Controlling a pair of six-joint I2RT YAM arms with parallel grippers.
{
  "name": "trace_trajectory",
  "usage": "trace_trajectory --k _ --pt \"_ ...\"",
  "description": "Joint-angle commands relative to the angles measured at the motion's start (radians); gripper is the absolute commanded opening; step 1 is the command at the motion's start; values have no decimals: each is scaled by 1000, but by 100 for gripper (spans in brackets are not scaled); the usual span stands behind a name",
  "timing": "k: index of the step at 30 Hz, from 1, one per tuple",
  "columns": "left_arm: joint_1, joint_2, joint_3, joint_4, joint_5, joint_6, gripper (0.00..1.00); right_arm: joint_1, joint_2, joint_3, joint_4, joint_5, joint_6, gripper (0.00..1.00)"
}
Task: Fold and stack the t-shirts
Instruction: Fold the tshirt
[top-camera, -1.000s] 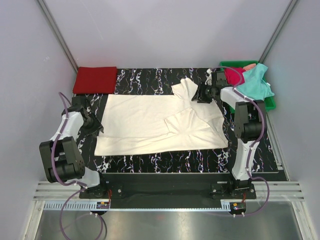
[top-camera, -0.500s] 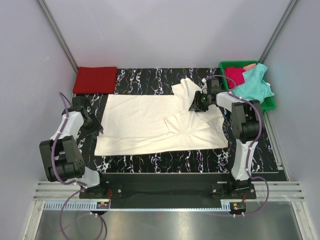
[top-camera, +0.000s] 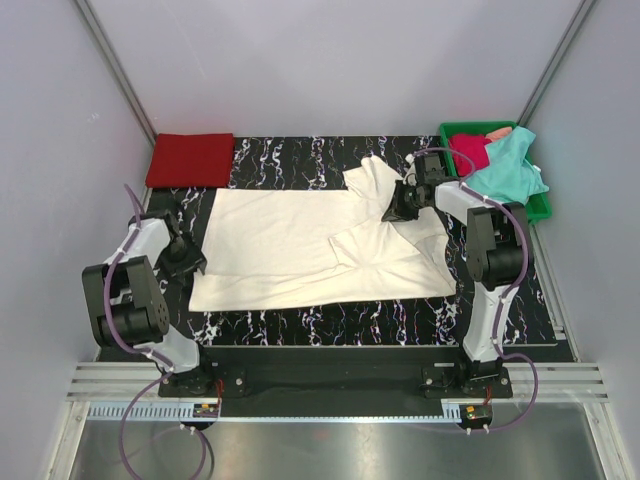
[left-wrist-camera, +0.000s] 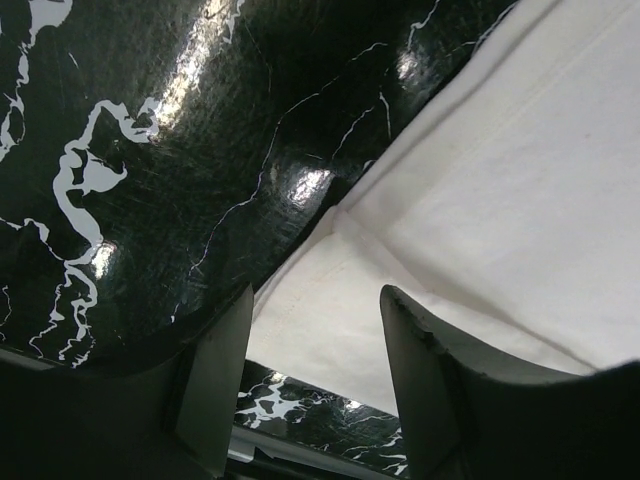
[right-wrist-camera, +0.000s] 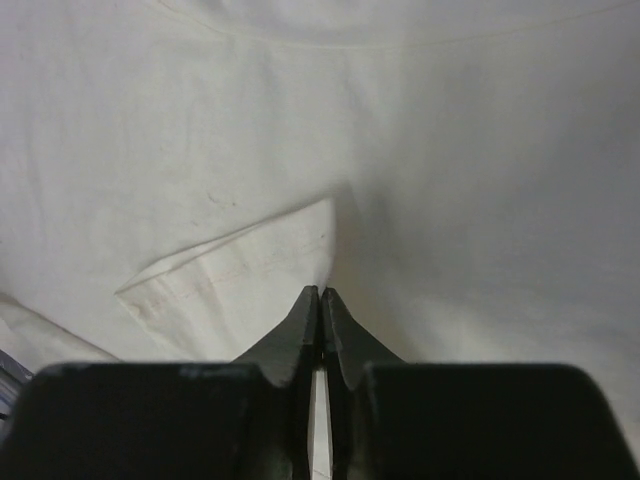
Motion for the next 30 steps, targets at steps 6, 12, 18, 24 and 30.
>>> trace_trajectory --k 6,12,18,24,30 --pt "-2 83 74 -4 -27 23 56 24 -148 51 -37 -12 23 7" --pt "-5 101 66 -1 -33 13 52 30 -181 18 -17 -36 38 6" --pt "-13 0 31 25 -28 -8 53 38 -206 -5 -18 -50 38 6" --pt "-14 -14 44 45 -21 -10 59 38 -201 -1 -23 -59 41 6" --pt "-20 115 84 35 9 -2 51 38 -201 -8 -23 -61 36 6"
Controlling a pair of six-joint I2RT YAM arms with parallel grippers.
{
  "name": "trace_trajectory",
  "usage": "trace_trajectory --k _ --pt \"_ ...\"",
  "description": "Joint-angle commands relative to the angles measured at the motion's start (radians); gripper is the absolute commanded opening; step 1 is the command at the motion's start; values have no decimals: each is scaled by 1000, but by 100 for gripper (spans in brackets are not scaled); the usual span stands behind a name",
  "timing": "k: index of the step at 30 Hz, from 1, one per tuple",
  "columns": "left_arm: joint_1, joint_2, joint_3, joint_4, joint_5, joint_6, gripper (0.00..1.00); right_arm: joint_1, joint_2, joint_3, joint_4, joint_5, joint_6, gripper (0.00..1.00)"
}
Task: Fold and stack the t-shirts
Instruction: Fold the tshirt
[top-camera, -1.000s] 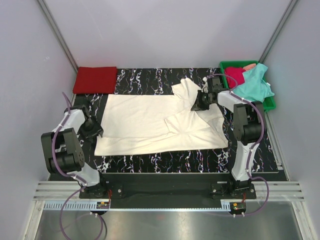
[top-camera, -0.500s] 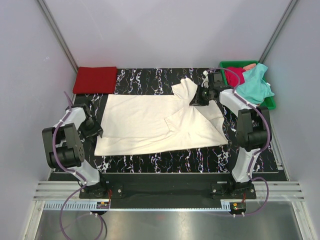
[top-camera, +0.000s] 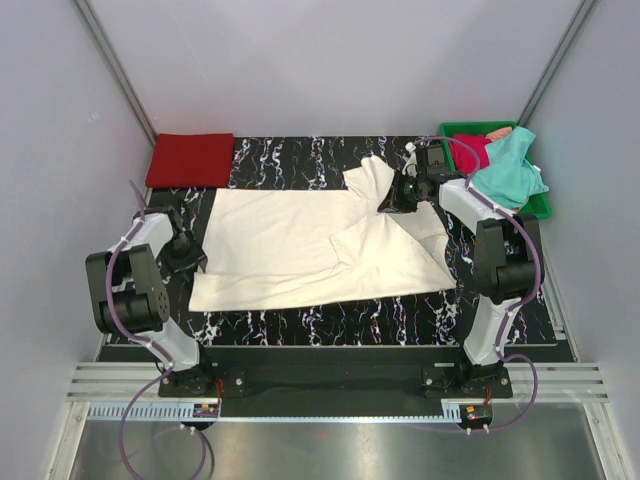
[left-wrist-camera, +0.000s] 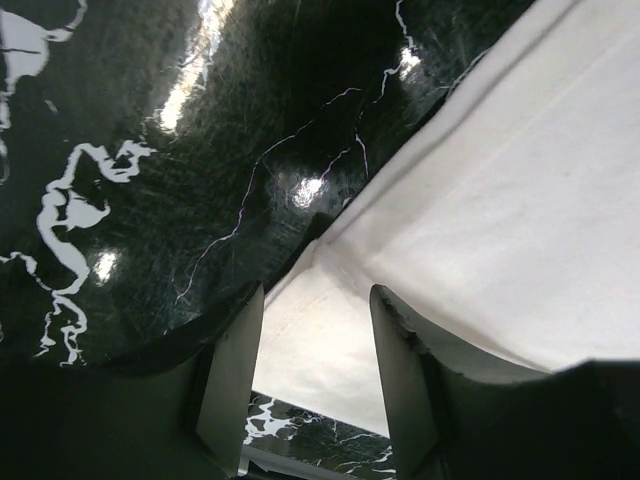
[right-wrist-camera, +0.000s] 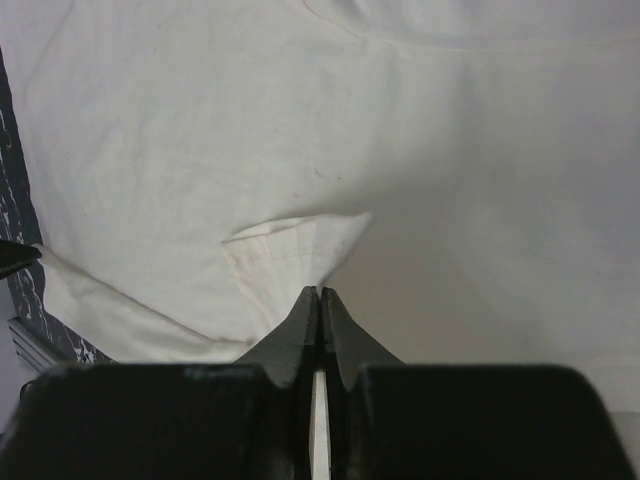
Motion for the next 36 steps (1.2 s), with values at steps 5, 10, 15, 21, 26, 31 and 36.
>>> trace_trajectory --k 5,10,15,21,26,31,36 --pt "-6 66 44 24 21 6 50 11 -60 -20 22 -31 7 7" --pt "-8 97 55 27 20 15 41 11 -27 -20 31 -25 17 11" --pt "-8 97 41 43 25 23 32 12 57 32 26 -40 30 19" --pt "-8 98 35 49 36 29 20 11 120 80 -9 -28 17 25" --pt "-8 89 32 52 36 30 13 11 131 75 -10 -14 4 31" --pt "-8 86 32 49 36 30 5 11 172 95 -23 -1 -9 33" --pt "-6 85 32 44 31 32 0 9 223 140 -36 24 -28 31"
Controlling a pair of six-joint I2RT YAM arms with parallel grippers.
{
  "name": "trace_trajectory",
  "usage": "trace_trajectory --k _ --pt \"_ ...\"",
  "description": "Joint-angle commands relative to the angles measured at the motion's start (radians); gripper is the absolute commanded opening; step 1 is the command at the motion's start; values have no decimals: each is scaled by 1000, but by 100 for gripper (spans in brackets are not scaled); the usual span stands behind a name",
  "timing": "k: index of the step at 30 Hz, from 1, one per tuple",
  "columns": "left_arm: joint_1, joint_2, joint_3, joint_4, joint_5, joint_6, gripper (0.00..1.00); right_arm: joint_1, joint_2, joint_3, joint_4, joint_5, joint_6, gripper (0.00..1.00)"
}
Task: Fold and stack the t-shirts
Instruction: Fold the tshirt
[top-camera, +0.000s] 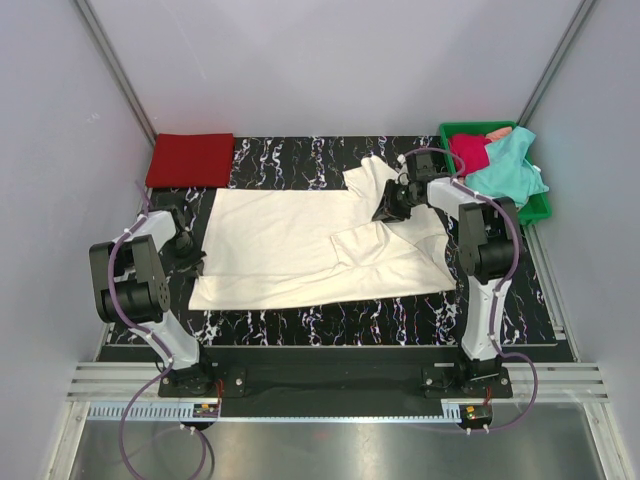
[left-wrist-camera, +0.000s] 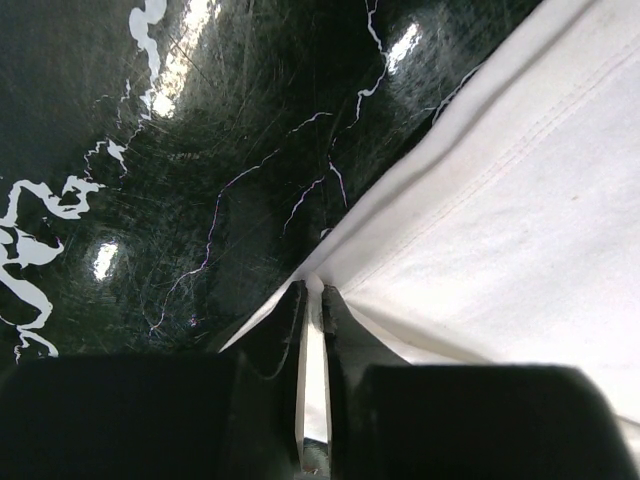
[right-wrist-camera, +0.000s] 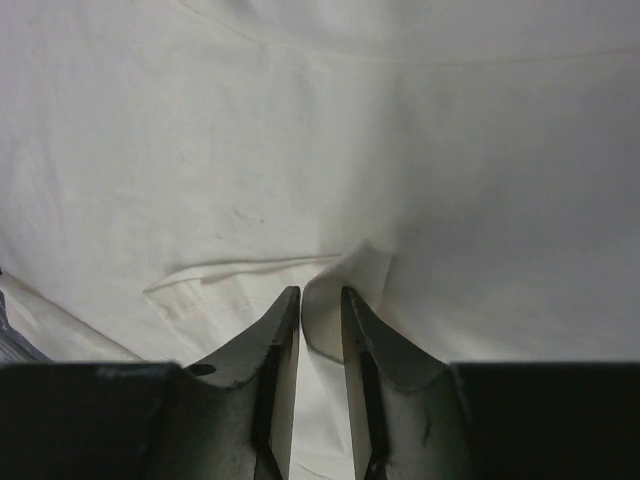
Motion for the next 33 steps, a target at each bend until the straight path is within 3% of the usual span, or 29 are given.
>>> trace_trajectory --k 1,7,10,19,33 --pt "-2 -13 16 19 -5 14 0 12 40 62 -19 41 -30 29" --pt "-1 -50 21 -4 -14 -4 0 10 28 96 -50 71 -30 6" --pt "-1 -71 18 -10 -14 -15 0 12 -35 58 -45 80 -8 0" --pt "-1 -122 2 -41 -28 -47 0 10 -345 -145 -18 134 -16 0" --pt "-2 -105 64 -50 -57 -61 0 -28 -449 -240 34 183 -11 0"
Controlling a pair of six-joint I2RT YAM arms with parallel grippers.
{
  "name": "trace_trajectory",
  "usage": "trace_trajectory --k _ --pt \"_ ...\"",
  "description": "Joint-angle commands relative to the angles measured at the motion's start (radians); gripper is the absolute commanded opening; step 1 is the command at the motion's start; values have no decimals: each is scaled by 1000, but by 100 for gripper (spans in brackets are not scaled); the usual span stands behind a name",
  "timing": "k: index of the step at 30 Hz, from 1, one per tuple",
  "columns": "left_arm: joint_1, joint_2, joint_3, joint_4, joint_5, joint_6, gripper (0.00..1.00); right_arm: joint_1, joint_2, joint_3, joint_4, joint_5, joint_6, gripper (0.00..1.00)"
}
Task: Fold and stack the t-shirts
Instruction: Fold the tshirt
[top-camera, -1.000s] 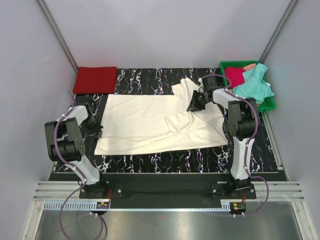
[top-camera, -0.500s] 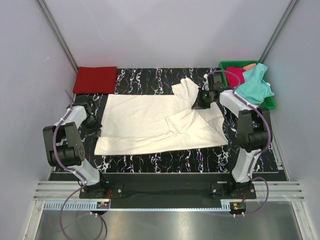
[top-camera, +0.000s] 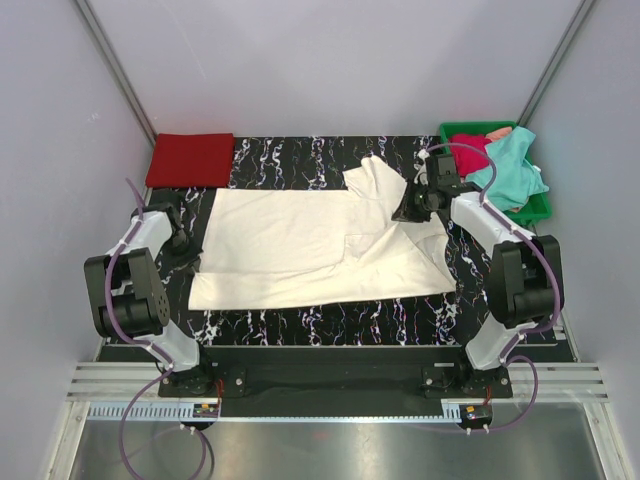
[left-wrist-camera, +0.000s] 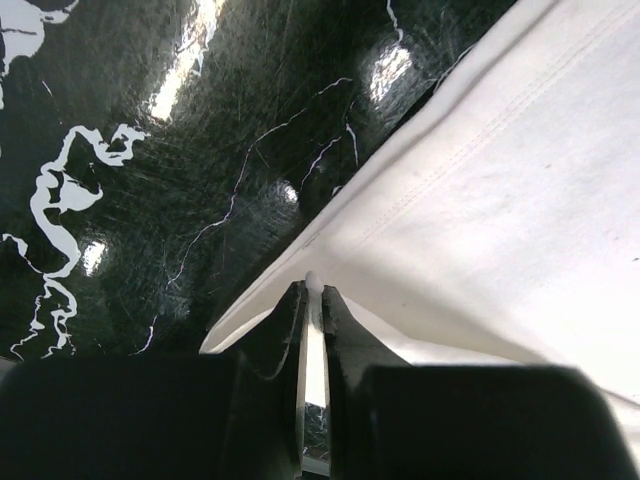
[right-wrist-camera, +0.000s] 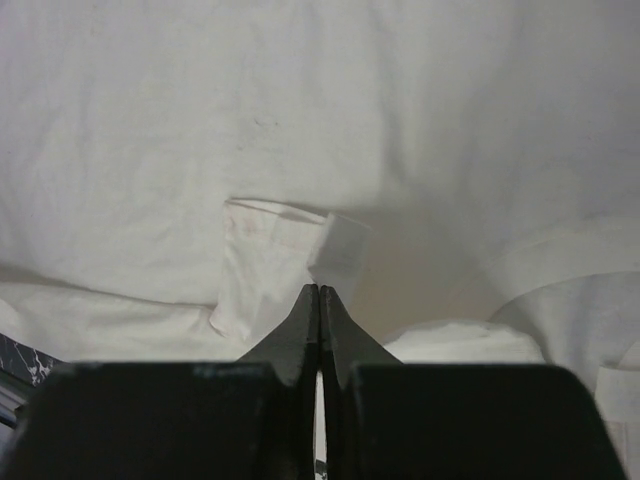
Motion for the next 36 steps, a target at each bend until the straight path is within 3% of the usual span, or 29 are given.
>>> trace_trajectory --k 1,21,36 --pt "-2 -10 61 11 -26 -7 0 -25 -59 7 34 29 -6 0" --pt "-3 49 129 40 -5 -1 0 -85 -193 -81 -13 71 -3 0" --pt "-26 131 167 54 27 19 0 -88 -187 -108 -44 45 5 0"
